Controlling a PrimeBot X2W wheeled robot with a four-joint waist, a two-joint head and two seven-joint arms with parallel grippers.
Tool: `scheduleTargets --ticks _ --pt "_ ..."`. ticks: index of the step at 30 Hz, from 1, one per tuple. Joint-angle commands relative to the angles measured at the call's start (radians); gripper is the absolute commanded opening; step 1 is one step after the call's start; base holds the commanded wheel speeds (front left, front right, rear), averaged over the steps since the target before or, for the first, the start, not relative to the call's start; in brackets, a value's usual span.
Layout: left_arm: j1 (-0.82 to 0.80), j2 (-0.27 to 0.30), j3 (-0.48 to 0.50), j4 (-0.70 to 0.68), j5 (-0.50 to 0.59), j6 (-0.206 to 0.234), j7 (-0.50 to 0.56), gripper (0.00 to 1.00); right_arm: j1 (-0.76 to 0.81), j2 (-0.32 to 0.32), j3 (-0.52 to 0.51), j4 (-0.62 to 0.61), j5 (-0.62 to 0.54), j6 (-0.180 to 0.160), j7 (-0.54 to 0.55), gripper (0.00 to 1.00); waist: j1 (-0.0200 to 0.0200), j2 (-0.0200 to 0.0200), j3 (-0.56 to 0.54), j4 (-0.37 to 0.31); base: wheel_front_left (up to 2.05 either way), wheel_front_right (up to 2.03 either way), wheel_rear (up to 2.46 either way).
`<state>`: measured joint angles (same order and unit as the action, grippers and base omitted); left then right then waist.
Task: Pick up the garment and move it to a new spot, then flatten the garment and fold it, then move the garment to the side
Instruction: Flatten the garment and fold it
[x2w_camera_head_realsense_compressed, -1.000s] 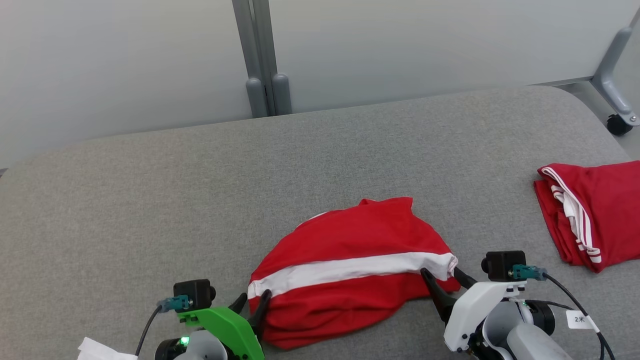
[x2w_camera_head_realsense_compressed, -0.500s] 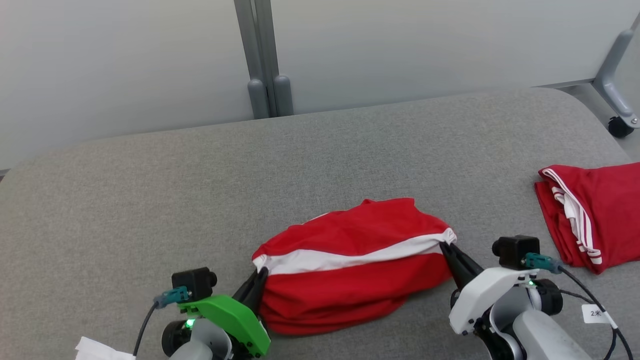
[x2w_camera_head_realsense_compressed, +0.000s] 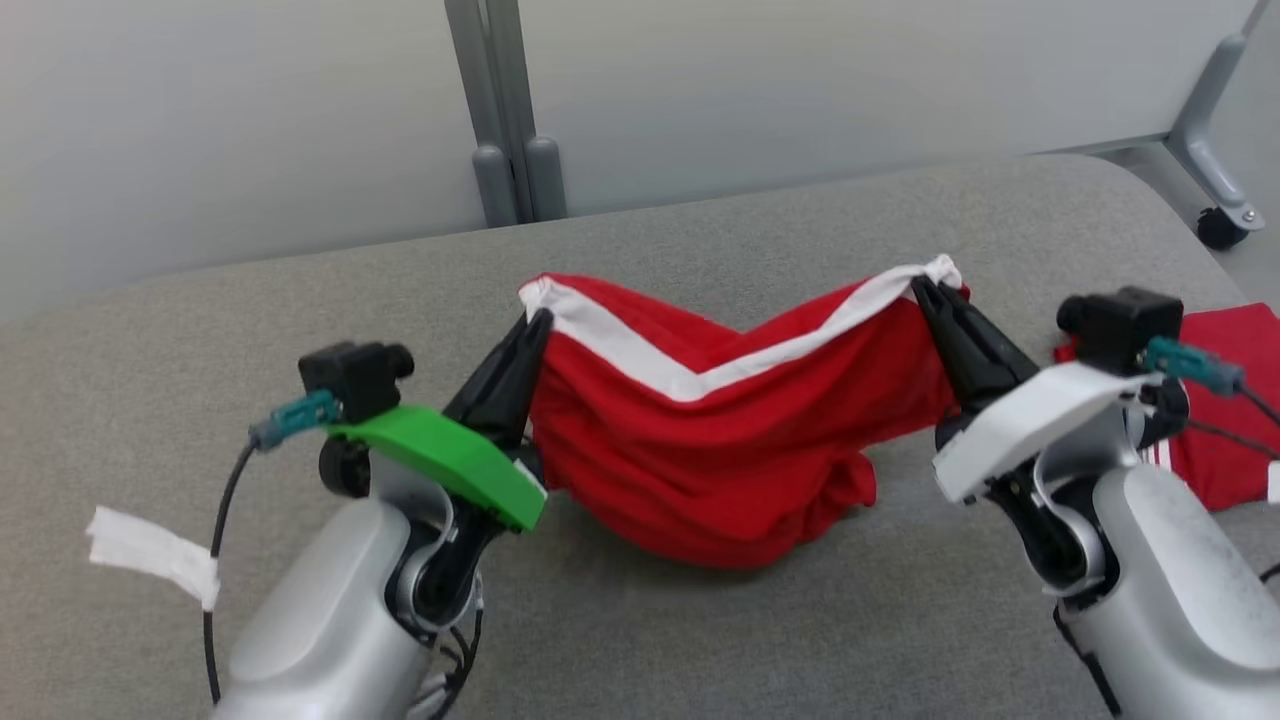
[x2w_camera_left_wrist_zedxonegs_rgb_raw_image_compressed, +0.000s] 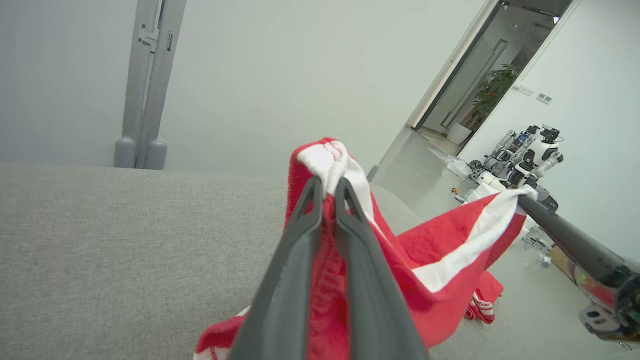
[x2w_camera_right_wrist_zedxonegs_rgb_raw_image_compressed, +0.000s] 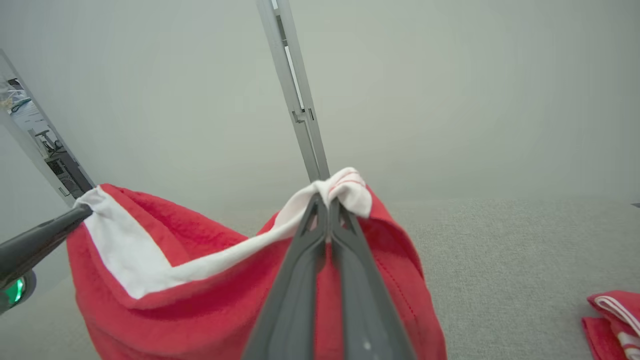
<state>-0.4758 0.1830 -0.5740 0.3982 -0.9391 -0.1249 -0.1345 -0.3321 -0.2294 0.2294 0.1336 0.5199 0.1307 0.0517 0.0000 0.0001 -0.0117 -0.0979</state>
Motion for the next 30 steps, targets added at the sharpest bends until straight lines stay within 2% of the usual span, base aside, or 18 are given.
scheduleTargets --ticks 1,2,6,11,13,16,19,22,25,30 --pt "-0.051 0.011 0.004 -0.002 0.002 0.008 0.02 0.0 -0.05 -0.012 0.008 -0.003 -0.004 0.0 0.025 0.0 0.0 -0.0001 0.042 -0.025 0.0 0.0 0.0" --pt "-0.181 0.015 0.049 0.026 -0.019 0.023 0.054 0.0 -0.205 0.005 0.046 0.045 0.007 0.0 0.084 0.0 0.0 -0.0001 0.132 -0.064 0.0 0.0 0.0" --pt "-0.33 0.031 0.086 0.075 0.031 0.038 0.003 0.0 -0.393 0.035 0.037 0.157 -0.048 0.0 0.049 0.0 0.0 -0.0001 0.217 -0.101 0.0 0.0 0.0" --pt "-0.502 -0.011 0.153 0.108 0.09 0.055 -0.114 0.0 -0.613 0.079 -0.06 0.309 -0.171 0.0 -0.119 0.0 0.0 -0.0001 0.286 -0.102 0.0 0.0 0.0" --pt "-0.547 -0.048 0.213 0.095 0.097 0.055 -0.128 0.0 -0.683 0.084 -0.098 0.337 -0.21 -0.001 -0.201 0.0 0.0 -0.0001 0.297 -0.09 0.0 0.0 0.0" --pt "-0.57 -0.095 0.331 0.0 0.166 0.036 -0.131 0.0 -0.756 0.093 -0.157 0.336 -0.255 -0.001 -0.294 0.0 0.0 -0.0001 0.309 -0.073 0.0 0.0 0.0" --pt "-0.513 -0.119 0.402 -0.073 0.215 0.013 -0.131 0.0 -0.757 0.097 -0.175 0.305 -0.299 -0.001 -0.314 0.0 0.0 -0.0001 0.315 -0.06 0.0 0.0 0.0" --pt "-0.425 -0.129 0.392 -0.091 0.244 0.0 -0.131 0.0 -0.692 0.089 -0.151 0.313 -0.333 -0.001 -0.316 0.0 0.0 -0.0001 0.311 -0.048 0.0 0.0 0.0" --pt "-0.327 -0.13 0.353 -0.08 0.248 -0.006 -0.13 0.0 -0.621 0.062 -0.086 0.355 -0.34 -0.001 -0.312 0.0 0.0 -0.0001 0.299 -0.038 0.0 0.0 0.0" --pt "-0.128 -0.116 0.19 -0.098 0.273 -0.007 -0.13 0.0 -0.442 -0.004 0.04 0.394 -0.269 -0.001 -0.232 0.0 0.0 -0.0001 0.253 -0.021 0.0 0.0 0.0"
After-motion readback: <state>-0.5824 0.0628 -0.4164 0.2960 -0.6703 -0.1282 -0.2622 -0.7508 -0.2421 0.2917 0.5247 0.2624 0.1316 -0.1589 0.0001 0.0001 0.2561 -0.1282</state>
